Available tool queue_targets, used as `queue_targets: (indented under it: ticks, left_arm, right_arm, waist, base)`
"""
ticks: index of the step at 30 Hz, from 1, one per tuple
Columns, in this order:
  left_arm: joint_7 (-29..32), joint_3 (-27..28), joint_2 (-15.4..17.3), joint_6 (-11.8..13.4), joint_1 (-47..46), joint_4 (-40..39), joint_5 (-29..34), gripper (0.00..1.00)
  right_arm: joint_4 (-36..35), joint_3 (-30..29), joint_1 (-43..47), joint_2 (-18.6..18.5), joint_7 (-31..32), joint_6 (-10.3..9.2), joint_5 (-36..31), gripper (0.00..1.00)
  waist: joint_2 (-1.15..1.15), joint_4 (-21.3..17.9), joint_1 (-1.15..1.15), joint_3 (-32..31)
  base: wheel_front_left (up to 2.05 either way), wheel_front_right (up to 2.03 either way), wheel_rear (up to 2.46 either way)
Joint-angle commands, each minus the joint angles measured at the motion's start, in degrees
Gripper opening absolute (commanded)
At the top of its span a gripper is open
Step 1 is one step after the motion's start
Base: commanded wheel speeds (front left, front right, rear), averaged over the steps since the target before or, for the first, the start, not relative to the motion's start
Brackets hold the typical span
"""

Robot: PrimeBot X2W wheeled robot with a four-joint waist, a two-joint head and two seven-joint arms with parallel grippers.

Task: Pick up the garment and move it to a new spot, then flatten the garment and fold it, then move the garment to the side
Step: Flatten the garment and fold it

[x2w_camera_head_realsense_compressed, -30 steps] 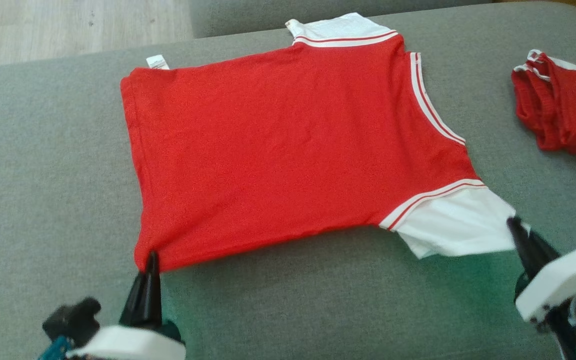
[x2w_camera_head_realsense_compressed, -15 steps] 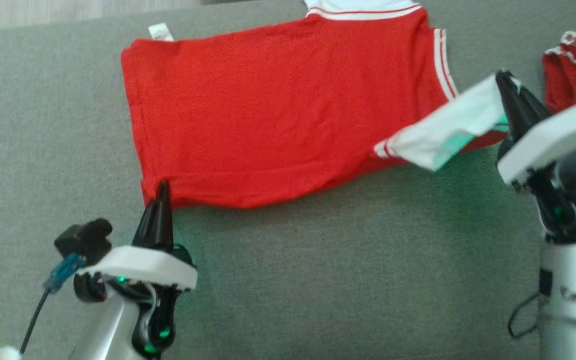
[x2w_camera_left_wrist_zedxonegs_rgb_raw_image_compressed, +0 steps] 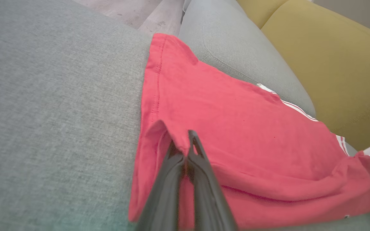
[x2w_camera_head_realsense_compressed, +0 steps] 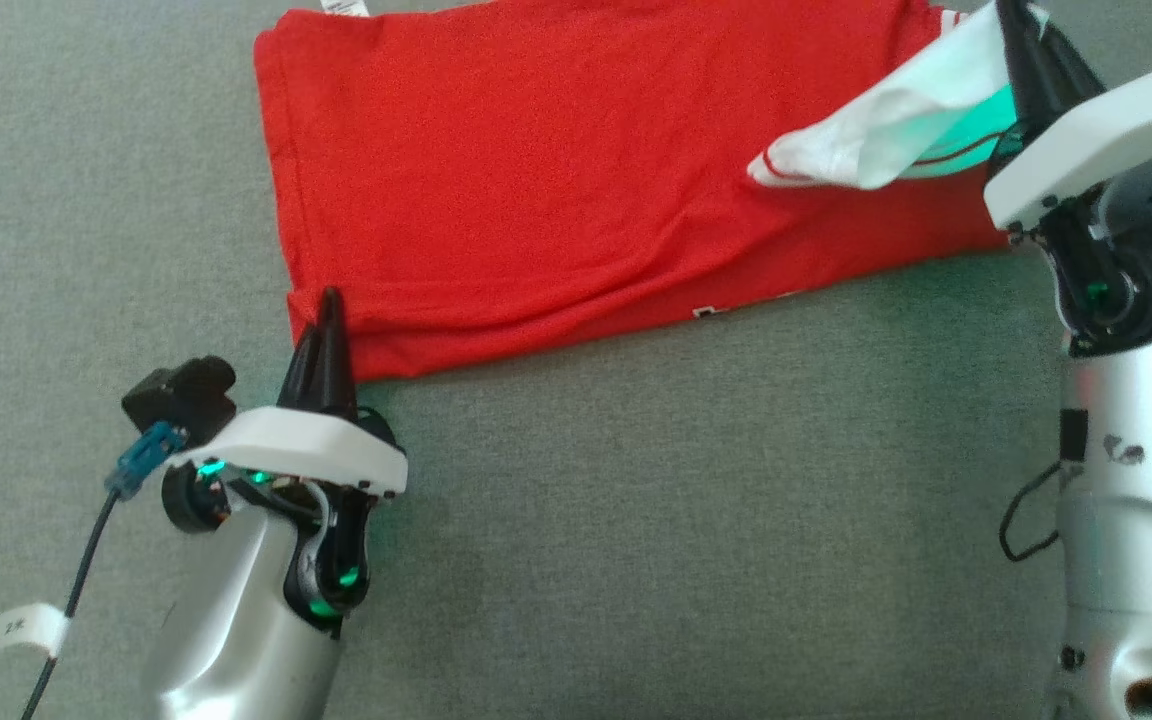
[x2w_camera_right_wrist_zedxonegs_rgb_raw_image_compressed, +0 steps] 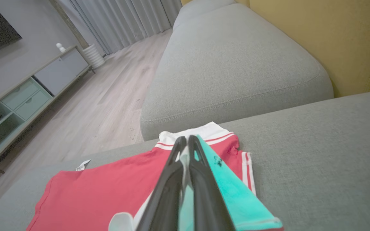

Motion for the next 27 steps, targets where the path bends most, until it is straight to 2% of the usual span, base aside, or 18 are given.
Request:
queue_targets:
  ticks: [1, 2, 10, 19, 27]
  left_arm:
    - [-0.80, 1.73, 0.34, 0.37, -1.86, -1.15, -0.60, 0.50]
    - [-0.90, 1.60, 0.23, 0.30, -2.24, -0.67, -0.59, 1.00]
    - [-3.83, 1.34, 0.86, 1.09, -1.21, 1.42, 0.99, 1.00]
    - [-5.76, -2.09, 4.98, 3.36, 3.22, 1.01, 7.55, 1.00]
    - [-6.30, -4.37, 6.54, 4.51, 0.94, 4.74, 11.50, 1.00]
  right_arm:
    - [-1.42, 1.35, -2.52, -0.09, -1.32, -0.04, 0.55, 1.00]
    - [-0.44, 1.45, -3.14, -0.09, -2.65, -0.04, 0.87, 1.00]
    - [2.91, 2.91, -4.69, -0.16, -12.22, -0.04, 2.84, 1.00]
    - [-1.38, 1.90, 3.60, -0.93, -11.63, -0.04, 2.15, 1.00]
    - [-5.46, -0.41, 11.14, -0.36, -11.15, -0.04, 1.18, 1.00]
  waist:
    - [0.00, 0.28, -0.01, 0.30]
    - [0.00, 0.39, -0.01, 0.39]
    - [0.00, 1.03, -0.01, -1.02]
    - [0.00, 0.25, -0.01, -3.29]
    - [0.00, -1.66, -0.01, -2.36]
  base:
    - [0.00, 0.00, 0.00]
    - [0.00, 0.00, 0.00]
    - [0.00, 0.00, 0.00]
    - [0.00, 0.00, 0.00]
    - [0.00, 0.00, 0.00]
